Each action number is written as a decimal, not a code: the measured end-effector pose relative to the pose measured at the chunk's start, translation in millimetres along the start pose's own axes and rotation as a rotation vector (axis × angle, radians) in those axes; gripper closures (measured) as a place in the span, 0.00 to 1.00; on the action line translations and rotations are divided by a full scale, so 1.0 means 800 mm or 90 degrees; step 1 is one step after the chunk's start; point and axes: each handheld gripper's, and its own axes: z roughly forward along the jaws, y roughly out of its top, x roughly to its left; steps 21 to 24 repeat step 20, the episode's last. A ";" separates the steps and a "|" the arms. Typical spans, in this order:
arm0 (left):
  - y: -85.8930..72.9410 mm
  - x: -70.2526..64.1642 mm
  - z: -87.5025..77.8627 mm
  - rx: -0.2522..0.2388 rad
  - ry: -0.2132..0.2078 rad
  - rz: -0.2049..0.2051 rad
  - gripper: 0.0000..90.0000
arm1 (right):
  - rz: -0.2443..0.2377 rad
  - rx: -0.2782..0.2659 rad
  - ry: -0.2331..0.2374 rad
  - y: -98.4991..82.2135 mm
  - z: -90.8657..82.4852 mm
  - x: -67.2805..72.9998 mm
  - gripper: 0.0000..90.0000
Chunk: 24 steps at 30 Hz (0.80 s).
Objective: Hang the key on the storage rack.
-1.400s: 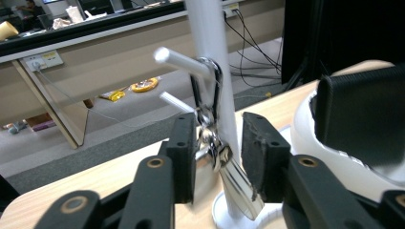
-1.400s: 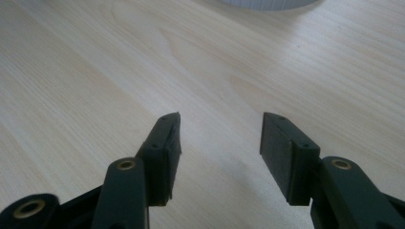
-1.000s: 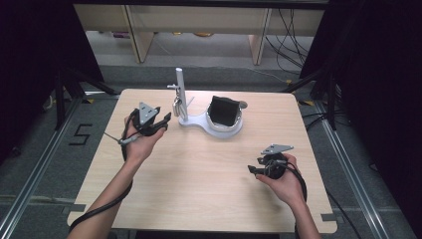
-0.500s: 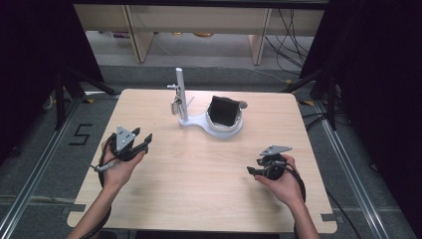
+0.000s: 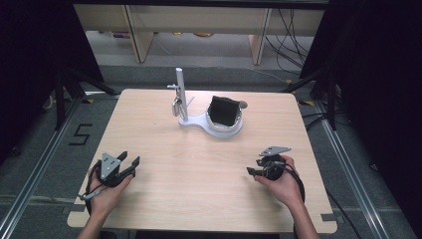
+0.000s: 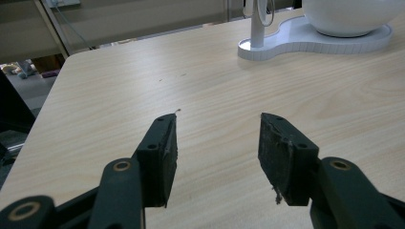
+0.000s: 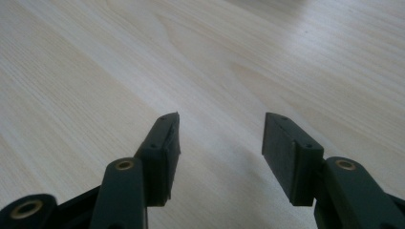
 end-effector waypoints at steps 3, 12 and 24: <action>-0.008 -0.001 -0.001 -0.004 0.001 -0.004 0.53 | 0.008 0.004 0.002 0.000 0.001 0.002 0.54; -0.012 0.001 -0.001 -0.023 -0.009 -0.007 0.53 | -0.006 0.002 0.004 -0.001 0.003 0.004 0.53; -0.012 0.000 -0.001 -0.016 -0.007 -0.002 0.53 | -0.006 0.004 0.005 -0.001 0.003 0.005 0.53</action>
